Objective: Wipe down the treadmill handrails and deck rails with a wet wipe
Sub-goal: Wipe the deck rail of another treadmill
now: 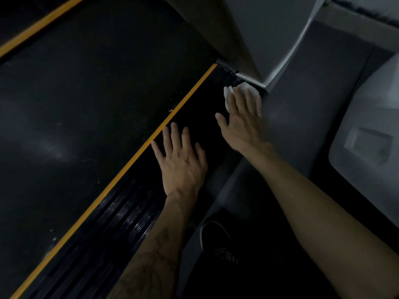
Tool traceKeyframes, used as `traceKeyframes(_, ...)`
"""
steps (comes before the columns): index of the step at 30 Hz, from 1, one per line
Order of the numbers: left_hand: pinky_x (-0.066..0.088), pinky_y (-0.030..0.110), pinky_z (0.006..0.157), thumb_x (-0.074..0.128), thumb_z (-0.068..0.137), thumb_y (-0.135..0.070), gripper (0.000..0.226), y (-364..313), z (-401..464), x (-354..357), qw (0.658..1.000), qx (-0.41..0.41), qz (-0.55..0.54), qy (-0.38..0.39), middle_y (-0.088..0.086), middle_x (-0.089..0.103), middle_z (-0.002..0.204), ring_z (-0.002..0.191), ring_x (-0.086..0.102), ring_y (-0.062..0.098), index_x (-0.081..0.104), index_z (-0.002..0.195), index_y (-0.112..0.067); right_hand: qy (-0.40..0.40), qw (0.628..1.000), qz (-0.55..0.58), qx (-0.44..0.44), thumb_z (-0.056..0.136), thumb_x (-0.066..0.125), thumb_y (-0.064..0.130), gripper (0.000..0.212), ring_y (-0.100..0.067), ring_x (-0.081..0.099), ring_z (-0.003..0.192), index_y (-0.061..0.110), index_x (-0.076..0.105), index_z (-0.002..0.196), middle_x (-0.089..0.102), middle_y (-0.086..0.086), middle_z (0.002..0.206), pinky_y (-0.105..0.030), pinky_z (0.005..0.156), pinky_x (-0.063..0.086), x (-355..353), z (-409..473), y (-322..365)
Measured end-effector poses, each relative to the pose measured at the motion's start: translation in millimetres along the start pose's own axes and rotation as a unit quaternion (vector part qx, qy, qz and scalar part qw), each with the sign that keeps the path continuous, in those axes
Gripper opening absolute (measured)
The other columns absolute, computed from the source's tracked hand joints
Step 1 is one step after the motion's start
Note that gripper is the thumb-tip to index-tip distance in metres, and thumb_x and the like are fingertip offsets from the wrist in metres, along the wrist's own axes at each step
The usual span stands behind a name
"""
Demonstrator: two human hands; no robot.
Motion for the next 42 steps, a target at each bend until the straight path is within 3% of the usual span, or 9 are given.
traceKeyframes(5,0.003,0.06,0.126,0.024,0.108,-0.044,0.057,0,0,1,1.0,-0.004,0.006,0.001,0.011,0.015,0.171,0.16,0.001,0.028,0.031,0.157,-0.017,0.0,0.998,0.002,0.055,0.106,0.034,0.054,0.07,-0.04,0.003,0.157,0.01,0.024,0.161,0.009,-0.029,0.166,-0.051,0.127,0.002,-3,0,16)
traceKeyframes(13,0.002,0.059,0.126,0.022,0.107,-0.045,0.058,-2,0,-2,1.0,-0.003,0.003,0.003,0.011,0.014,0.171,0.16,0.001,0.028,0.03,0.157,-0.017,0.031,0.995,0.082,0.039,0.107,0.035,0.053,0.078,-0.027,0.003,0.158,0.003,0.012,0.162,0.006,-0.015,0.171,-0.041,0.129,0.0,-10,33,5)
traceKeyframes(19,0.002,0.059,0.126,0.023,0.107,-0.044,0.057,-1,1,-2,1.0,-0.005,0.002,0.0,0.011,0.015,0.171,0.16,0.001,0.028,0.031,0.157,-0.016,0.023,0.996,0.055,-0.063,0.106,0.039,0.052,0.078,-0.02,0.0,0.158,0.003,0.016,0.161,0.005,-0.012,0.172,-0.027,0.123,-0.005,-4,4,-16)
traceKeyframes(26,0.003,0.06,0.126,0.023,0.107,-0.044,0.057,-2,1,-1,1.0,-0.004,0.002,-0.001,0.011,0.016,0.171,0.159,0.002,0.028,0.031,0.157,-0.017,0.039,0.997,0.059,-0.018,0.106,0.036,0.055,0.08,-0.023,0.001,0.159,0.005,0.011,0.163,0.004,-0.012,0.172,-0.035,0.127,-0.004,-11,33,-9)
traceKeyframes(32,0.005,0.06,0.126,0.021,0.107,-0.045,0.058,-2,2,1,1.0,-0.005,0.006,-0.006,0.012,0.017,0.17,0.159,0.003,0.028,0.032,0.156,-0.016,0.023,0.995,0.061,-0.072,0.104,0.04,0.055,0.082,-0.024,0.002,0.159,0.003,0.014,0.162,0.005,-0.014,0.171,-0.03,0.124,-0.005,1,13,-7)
traceKeyframes(38,0.004,0.06,0.126,0.023,0.108,-0.045,0.056,-2,3,1,1.0,-0.006,-0.002,-0.002,0.011,0.015,0.171,0.16,0.001,0.027,0.031,0.156,-0.017,0.06,0.997,0.049,-0.027,0.105,0.033,0.059,0.084,-0.023,-0.001,0.159,0.004,0.008,0.163,0.0,-0.012,0.172,-0.038,0.129,0.0,-9,42,1)
traceKeyframes(42,0.004,0.06,0.126,0.024,0.108,-0.045,0.056,-1,2,1,1.0,-0.004,0.003,-0.006,0.011,0.016,0.171,0.159,0.002,0.027,0.031,0.156,-0.016,0.019,0.996,0.056,-0.071,0.104,0.042,0.05,0.079,-0.026,0.007,0.158,0.001,0.019,0.161,0.012,-0.015,0.17,-0.039,0.129,0.007,0,9,6)
Point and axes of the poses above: each hand's wrist, its own z-axis towards the middle knuckle, its own x-axis out of the palm, y = z × x, the point moved 1 cm from there along z, towards the middle knuckle
